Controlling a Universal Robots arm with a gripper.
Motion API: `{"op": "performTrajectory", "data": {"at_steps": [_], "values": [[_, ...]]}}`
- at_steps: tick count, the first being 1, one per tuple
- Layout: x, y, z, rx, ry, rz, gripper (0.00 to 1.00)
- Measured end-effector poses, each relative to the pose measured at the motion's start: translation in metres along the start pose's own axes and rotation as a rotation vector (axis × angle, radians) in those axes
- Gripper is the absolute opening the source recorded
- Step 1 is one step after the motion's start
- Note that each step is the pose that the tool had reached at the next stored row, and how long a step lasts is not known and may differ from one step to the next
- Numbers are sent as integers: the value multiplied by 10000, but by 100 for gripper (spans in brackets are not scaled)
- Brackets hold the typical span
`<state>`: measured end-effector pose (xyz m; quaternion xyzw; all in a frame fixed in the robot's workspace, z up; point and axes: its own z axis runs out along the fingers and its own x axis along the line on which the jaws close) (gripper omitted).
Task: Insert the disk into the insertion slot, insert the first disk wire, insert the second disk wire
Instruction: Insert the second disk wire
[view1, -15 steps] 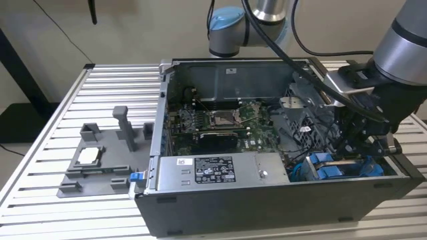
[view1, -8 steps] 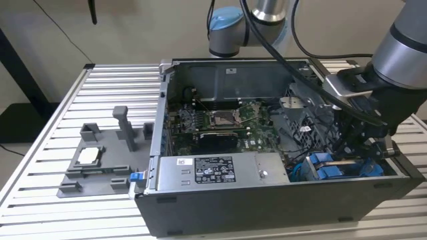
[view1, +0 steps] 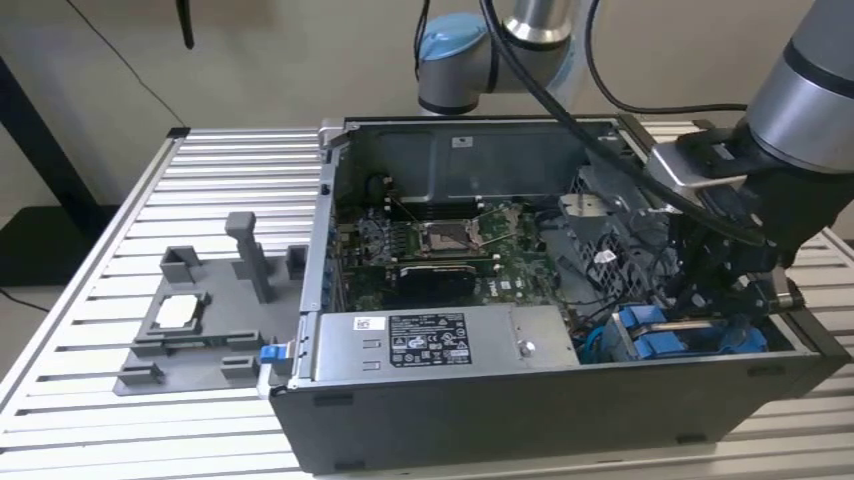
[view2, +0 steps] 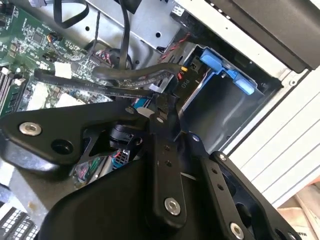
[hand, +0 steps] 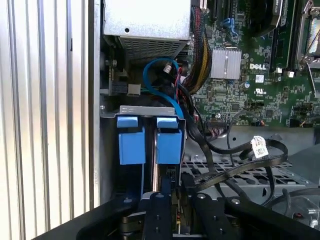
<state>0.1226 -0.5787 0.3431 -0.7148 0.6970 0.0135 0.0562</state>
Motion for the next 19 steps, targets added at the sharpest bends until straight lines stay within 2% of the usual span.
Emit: {"op": "performTrajectory", "data": {"at_steps": [4, 9, 13, 19], "values": [[-10, -6, -94, -2, 3, 12, 24], [-18, -11, -178, -2, 5, 13, 24], [-21, -14, -214, -1, 4, 12, 24], [-22, -15, -218, -1, 5, 12, 24]]}}
